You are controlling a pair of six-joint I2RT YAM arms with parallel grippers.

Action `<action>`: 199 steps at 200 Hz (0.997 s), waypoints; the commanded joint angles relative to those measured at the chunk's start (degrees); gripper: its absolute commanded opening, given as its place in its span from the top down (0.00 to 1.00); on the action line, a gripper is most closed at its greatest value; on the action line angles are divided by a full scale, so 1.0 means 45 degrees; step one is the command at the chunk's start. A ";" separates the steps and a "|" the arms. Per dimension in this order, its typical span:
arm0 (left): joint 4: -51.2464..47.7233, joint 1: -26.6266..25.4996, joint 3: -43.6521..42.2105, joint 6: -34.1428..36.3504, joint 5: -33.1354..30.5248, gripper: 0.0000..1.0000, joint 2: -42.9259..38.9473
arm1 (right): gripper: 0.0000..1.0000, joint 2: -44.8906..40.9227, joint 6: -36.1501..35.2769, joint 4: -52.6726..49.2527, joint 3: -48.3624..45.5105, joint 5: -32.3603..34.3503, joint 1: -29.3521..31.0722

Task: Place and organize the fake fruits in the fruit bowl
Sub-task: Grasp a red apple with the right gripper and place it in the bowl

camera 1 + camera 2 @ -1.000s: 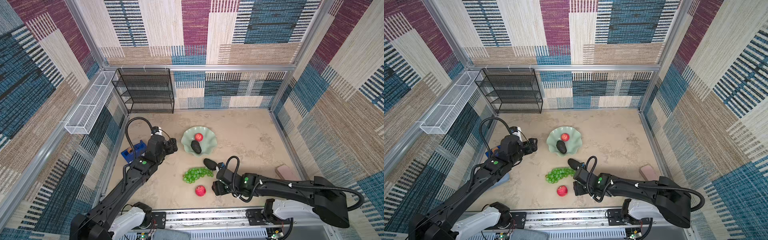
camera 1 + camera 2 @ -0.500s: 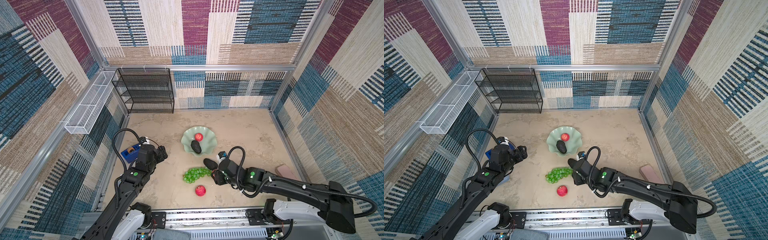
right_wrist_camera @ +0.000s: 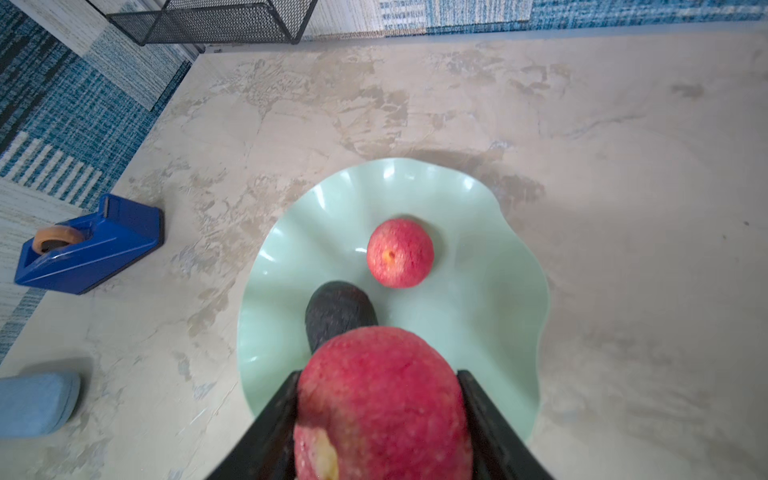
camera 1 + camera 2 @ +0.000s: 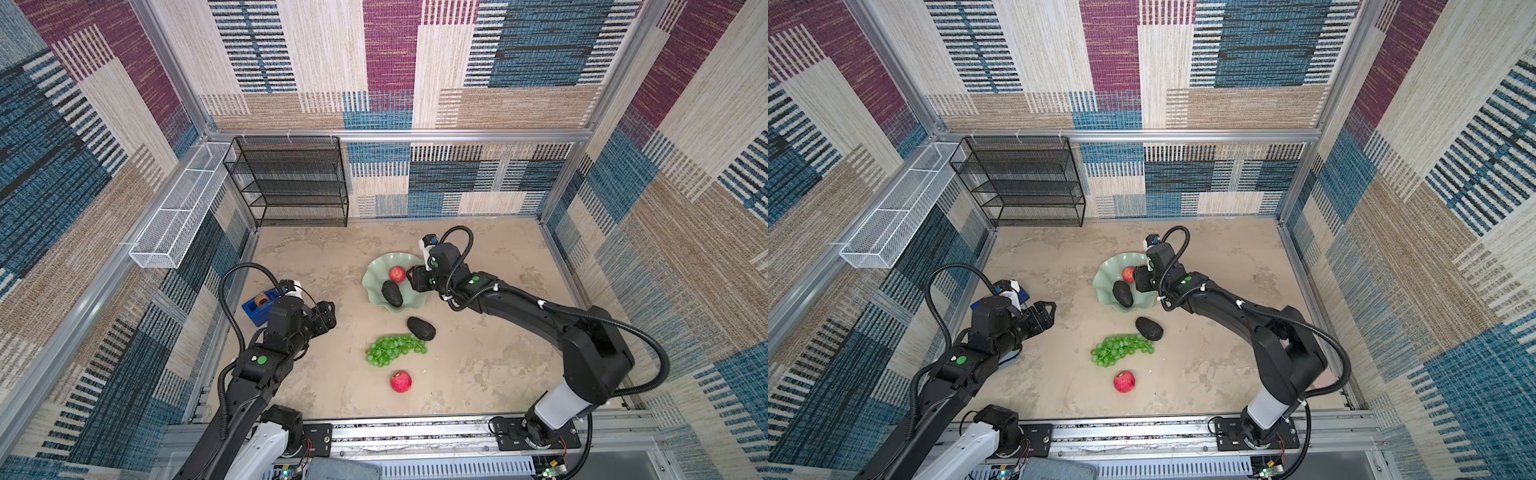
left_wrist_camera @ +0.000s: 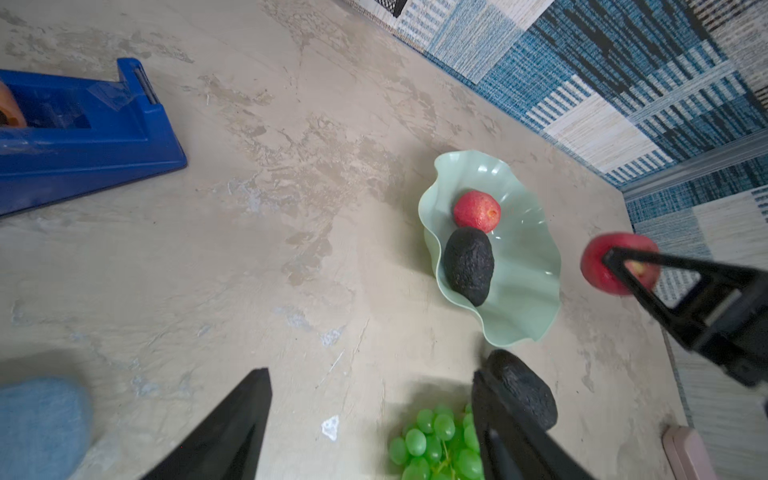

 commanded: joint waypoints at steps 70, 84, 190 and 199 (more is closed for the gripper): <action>-0.1451 -0.0658 -0.0698 -0.0683 0.2321 0.27 0.0221 | 0.39 0.2869 -0.0489 0.1447 0.0571 -0.1701 -0.0612; -0.1424 -0.1153 -0.0608 -0.0829 0.2188 0.27 0.0474 | 0.31 0.2966 -0.0554 0.1413 0.0778 -0.1729 -0.0693; 0.1278 -0.7747 0.0113 -0.2789 0.0547 0.27 0.4628 | 0.00 -0.2039 -0.0808 0.2476 -0.1473 -0.1574 -0.1167; 0.1665 -0.8284 0.0341 -0.2886 0.0538 0.27 0.5475 | 0.00 -0.2666 -0.0733 0.2738 -0.2028 -0.1603 -0.1157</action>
